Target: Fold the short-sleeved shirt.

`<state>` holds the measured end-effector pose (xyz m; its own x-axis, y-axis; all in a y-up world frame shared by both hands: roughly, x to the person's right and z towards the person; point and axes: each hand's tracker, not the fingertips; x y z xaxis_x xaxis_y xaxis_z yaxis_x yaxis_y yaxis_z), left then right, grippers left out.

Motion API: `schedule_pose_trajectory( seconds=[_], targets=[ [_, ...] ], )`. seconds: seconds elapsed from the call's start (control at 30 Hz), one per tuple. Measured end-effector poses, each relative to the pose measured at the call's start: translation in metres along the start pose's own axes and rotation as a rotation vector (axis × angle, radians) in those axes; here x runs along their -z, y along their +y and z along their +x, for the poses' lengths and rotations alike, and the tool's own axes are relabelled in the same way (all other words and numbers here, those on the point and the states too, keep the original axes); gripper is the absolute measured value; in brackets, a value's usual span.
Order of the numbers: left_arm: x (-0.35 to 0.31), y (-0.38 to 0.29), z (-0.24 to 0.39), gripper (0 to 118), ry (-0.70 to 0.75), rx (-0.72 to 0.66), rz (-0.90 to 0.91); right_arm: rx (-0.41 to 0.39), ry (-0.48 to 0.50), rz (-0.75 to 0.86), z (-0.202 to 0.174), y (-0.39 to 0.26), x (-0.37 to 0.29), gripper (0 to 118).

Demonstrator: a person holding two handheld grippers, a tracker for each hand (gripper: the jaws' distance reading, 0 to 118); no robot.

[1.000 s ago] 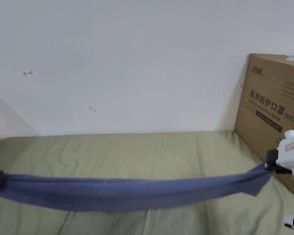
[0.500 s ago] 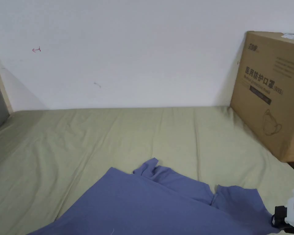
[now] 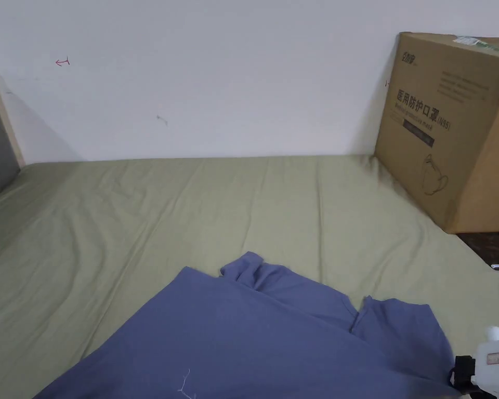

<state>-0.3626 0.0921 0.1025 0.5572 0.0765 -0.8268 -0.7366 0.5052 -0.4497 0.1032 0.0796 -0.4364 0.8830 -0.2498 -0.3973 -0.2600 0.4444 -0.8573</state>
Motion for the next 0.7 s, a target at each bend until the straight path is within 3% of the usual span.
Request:
schedule_pose_trajectory(
  seconds=[0.07, 0.1, 0.13, 0.17, 0.3, 0.33, 0.37, 0.4, 0.43, 0.47, 0.7],
  targets=[
    [0.002, -0.001, 0.004, 56, 0.033, 0.002, -0.026, -0.016, -0.074, 0.029, -0.006, -0.001, -0.001, 24],
    [0.001, 0.0, 0.006, 87, 0.031, 0.009, -0.024, -0.037, -0.095, 0.036, -0.007, 0.0, -0.003, 47],
    [-0.003, 0.001, 0.009, 108, 0.031, 0.012, -0.021, -0.039, -0.095, 0.035, -0.007, 0.001, -0.005, 66],
    [-0.01, 0.004, 0.013, 115, 0.017, 0.021, 0.009, -0.038, -0.076, 0.045, -0.008, 0.002, -0.011, 67],
    [-0.028, 0.024, 0.028, 101, -0.059, 0.016, 0.081, -0.05, -0.03, 0.116, -0.013, 0.007, -0.034, 66],
    [-0.035, 0.026, 0.037, 84, -0.084, 0.015, 0.115, -0.05, -0.02, 0.121, -0.015, 0.007, -0.039, 65],
    [-0.04, 0.03, 0.044, 47, -0.106, 0.023, 0.142, -0.057, -0.003, 0.133, -0.017, 0.007, -0.044, 58],
    [-0.043, 0.033, 0.052, 19, -0.117, 0.022, 0.158, -0.064, 0.007, 0.15, -0.019, 0.004, -0.048, 43],
    [-0.042, 0.035, 0.059, 0, -0.132, 0.024, 0.16, -0.067, 0.0, 0.154, -0.02, 0.001, -0.051, 16],
    [-0.041, 0.033, 0.068, 0, -0.128, 0.04, 0.144, -0.071, -0.015, 0.171, -0.021, -0.003, -0.052, 0],
    [-0.017, 0.021, 0.113, 0, -0.19, 0.123, 0.093, 0.004, -0.017, 0.157, 0.008, -0.028, -0.043, 0]
  ],
)
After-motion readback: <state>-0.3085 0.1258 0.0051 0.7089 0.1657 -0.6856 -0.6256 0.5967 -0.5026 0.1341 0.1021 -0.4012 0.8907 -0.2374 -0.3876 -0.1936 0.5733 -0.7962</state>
